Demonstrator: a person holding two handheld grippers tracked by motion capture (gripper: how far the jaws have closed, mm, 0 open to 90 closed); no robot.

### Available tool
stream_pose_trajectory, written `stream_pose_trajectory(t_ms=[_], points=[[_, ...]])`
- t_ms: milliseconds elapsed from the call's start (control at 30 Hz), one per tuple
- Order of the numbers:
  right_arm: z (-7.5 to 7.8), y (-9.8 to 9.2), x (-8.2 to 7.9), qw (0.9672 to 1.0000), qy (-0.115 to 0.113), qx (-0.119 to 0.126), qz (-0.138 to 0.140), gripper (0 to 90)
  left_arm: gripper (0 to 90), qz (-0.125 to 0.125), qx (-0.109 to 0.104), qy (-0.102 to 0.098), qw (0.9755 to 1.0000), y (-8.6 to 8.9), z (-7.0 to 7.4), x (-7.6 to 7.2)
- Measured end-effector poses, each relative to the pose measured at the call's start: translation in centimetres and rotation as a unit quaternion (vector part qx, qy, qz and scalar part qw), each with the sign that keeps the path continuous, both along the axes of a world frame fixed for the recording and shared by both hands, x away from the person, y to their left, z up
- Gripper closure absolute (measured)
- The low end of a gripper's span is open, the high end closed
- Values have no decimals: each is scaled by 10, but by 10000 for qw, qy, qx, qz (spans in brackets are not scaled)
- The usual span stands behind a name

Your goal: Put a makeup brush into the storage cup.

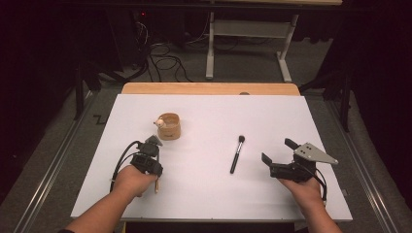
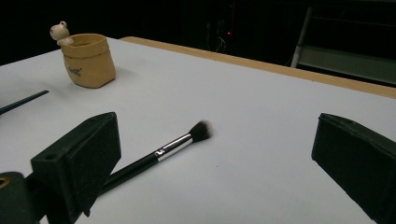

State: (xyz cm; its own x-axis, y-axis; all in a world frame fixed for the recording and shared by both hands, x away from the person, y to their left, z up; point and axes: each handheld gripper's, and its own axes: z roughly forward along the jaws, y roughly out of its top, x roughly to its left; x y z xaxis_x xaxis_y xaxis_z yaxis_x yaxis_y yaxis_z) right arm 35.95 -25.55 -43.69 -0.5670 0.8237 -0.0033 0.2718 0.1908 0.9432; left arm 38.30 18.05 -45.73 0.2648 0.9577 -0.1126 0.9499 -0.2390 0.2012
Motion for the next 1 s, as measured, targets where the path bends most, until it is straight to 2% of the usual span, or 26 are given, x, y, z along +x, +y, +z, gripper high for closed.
stream_pose_trajectory(t_ms=[267, 500, 700, 867, 1000], points=[[0, 0, 0, 10000, -1, -8, 9, 24, 768, -197, -31, -6, 9998, 4, -1, -1], [0, 0, 0, 10000, -4, -9, -1, 25, 809, -396, 63, -4, 9992, 4, -1, -2], [0, 1, 0, 10000, -6, -19, 9, 25, 814, -403, 62, -33, 9992, 4, -1, -2], [-1, 1, 1, 10000, -21, -42, 13, 26, 817, -373, -50, -1, 9993, 7, -1, -1], [-1, 1, 1, 10000, -20, -45, 19, 25, 817, -391, -26, -38, 9992, 7, -2, -2]])
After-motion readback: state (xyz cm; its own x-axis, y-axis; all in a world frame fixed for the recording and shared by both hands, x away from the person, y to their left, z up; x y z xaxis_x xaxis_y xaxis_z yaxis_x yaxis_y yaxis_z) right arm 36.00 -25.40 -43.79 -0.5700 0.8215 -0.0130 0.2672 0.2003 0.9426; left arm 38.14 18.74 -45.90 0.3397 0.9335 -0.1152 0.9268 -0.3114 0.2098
